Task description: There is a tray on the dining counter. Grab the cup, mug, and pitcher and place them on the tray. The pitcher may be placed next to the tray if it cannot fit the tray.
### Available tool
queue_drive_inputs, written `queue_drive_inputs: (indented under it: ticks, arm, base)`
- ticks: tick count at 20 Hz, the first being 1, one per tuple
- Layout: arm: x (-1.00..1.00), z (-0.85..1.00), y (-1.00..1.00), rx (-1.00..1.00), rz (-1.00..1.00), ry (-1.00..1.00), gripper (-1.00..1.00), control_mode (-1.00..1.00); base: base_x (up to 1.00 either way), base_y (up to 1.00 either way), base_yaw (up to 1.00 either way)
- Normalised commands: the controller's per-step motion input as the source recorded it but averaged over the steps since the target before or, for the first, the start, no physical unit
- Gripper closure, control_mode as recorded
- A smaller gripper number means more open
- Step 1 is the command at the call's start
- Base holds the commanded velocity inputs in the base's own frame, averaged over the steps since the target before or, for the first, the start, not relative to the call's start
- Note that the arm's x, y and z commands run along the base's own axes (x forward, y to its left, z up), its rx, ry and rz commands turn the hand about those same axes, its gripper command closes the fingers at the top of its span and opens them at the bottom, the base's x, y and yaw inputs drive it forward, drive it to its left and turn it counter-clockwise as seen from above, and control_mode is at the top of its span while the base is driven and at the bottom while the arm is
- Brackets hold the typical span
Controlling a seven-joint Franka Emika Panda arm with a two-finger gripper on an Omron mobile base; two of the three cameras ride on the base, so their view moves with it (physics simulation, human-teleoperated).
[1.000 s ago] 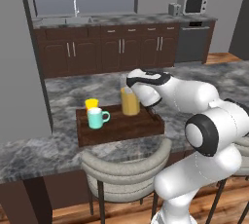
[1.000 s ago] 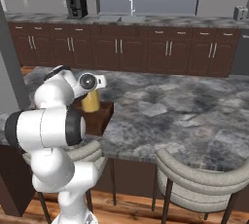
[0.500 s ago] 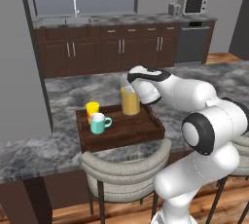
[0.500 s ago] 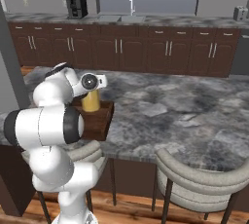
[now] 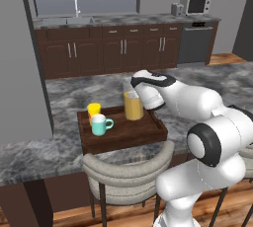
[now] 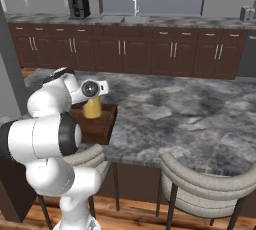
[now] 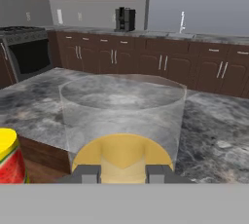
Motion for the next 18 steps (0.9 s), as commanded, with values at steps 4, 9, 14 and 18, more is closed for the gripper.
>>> queue_drive_inputs:
  ticks: [4, 9, 14, 18]
  arm:
    - [-0.07, 0.00, 0.00, 0.00, 0.00, 0.00, 1.00, -1.00]
    - [0.00, 0.00, 0.00, 0.00, 0.00, 0.00, 1.00, -1.00]
    - [0.00, 0.00, 0.00, 0.00, 0.00, 0.00, 1.00, -1.00]
    - [0.00, 0.00, 0.00, 0.00, 0.00, 0.00, 1.00, -1.00]
  base:
    - [0.00, 0.00, 0.00]
    - [0.00, 0.00, 0.00]
    - [0.00, 0.00, 0.00]
    - [0.00, 0.00, 0.00]
